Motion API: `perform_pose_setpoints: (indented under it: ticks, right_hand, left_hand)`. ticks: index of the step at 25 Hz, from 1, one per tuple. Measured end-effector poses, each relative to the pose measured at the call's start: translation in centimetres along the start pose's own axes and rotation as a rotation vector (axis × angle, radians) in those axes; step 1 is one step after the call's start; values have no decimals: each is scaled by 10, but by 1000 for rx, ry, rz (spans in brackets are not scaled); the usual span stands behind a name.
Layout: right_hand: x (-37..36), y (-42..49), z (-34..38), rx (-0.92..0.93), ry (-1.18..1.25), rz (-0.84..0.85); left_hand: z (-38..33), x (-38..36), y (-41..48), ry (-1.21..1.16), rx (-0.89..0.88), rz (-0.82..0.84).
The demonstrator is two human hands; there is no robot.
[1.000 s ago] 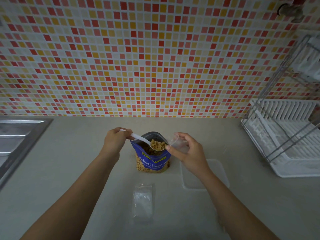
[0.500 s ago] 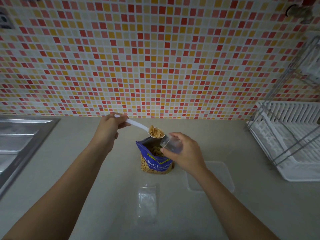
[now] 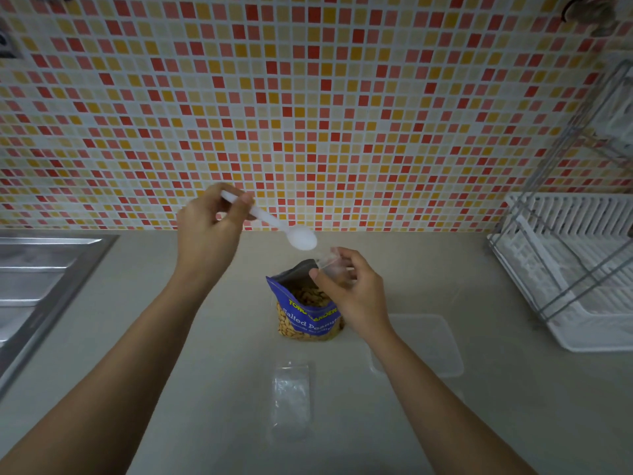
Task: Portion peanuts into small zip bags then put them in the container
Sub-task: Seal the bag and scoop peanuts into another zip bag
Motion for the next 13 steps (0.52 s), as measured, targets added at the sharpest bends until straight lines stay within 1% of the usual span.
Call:
perform_pose_setpoints:
  ticks: [1,2,3,5,6,7,8,10,12,13]
  right_hand:
    - [3,-2,-4,-17,13,-3]
    - [5,-5,-9,-39,18,10]
    - [6,-7,-14,-63,12,38]
    - [5,-12,-21,-88,-26,105]
    - [6,-12,-23,-92,-41,119]
    - [7,-12,-24,-98,-45,120]
    - [8,-11,-26,-106,-43,118]
    - [9,-11,-27,-127,-43,129]
    - [9,-11,-28,-144,-37,140]
    - [10,-11,-29,-150,-32,143]
  left_hand:
    - [17,-9,4,59,62,34]
    - [34,-24,1,199,60,90]
    - [47,-42,-10,370,13,138]
    - [60,-76,-38,717,-197,161]
    - [63,-88,-48,823,-274,150]
    - [66,-94,-51,857,-284,137]
    - [73,-99,-48,861,-217,169]
    - [91,-102,-31,830,19,218]
    - [110,-100,-18,713,271,269]
    - [114,-100,-14,633,333,285]
Point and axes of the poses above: each hand's wrist, its own y-axis towards the middle knuckle, its own x-axis out of the back of the hand, z = x × y, the point moved 10 cm from there along y, towards the middle knuckle, and after that the axes turned 15 degrees about x, right-handed, at the moved point
